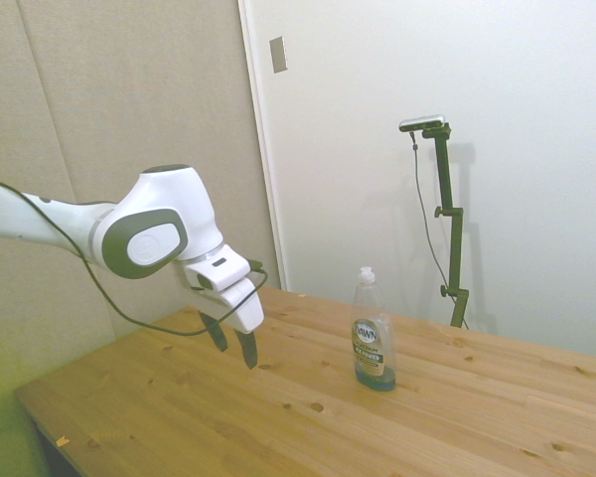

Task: Knock down the dish soap

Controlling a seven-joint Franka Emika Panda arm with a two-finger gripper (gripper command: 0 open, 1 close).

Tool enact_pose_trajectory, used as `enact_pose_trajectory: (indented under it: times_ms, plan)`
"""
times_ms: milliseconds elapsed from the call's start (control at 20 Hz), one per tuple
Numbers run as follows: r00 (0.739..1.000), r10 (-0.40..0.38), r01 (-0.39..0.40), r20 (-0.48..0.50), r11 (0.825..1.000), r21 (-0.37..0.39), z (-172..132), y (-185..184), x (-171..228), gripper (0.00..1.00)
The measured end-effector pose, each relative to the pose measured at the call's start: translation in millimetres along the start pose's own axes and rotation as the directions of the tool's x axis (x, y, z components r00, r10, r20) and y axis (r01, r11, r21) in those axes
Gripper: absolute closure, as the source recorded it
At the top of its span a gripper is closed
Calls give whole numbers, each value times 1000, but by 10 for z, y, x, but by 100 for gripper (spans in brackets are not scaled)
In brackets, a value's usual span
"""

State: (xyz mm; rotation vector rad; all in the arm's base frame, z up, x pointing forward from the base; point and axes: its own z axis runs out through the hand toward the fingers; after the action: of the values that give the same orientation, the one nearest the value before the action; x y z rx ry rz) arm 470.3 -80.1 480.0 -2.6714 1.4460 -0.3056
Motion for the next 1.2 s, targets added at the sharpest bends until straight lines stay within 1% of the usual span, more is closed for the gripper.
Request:
enact_pose_trajectory:
  times_ms: [150, 300, 500, 750, 950, 1200]
  plan:
    - [997, 72, -72, -21, 997, 4, 66, -110, 331, 100]
    - [990, 136, -135, -35, 991, 7, 189, -206, 616, 100]
    - [980, 191, -191, -63, 981, -6, 356, -290, 959, 100]
    - [974, 199, -204, -108, 978, -33, 480, -297, 1276, 100]
    - [972, 204, -211, -113, 976, -50, 504, -282, 1446, 100]
    - [969, 209, -216, -130, 975, -46, 504, -367, 1627, 100]
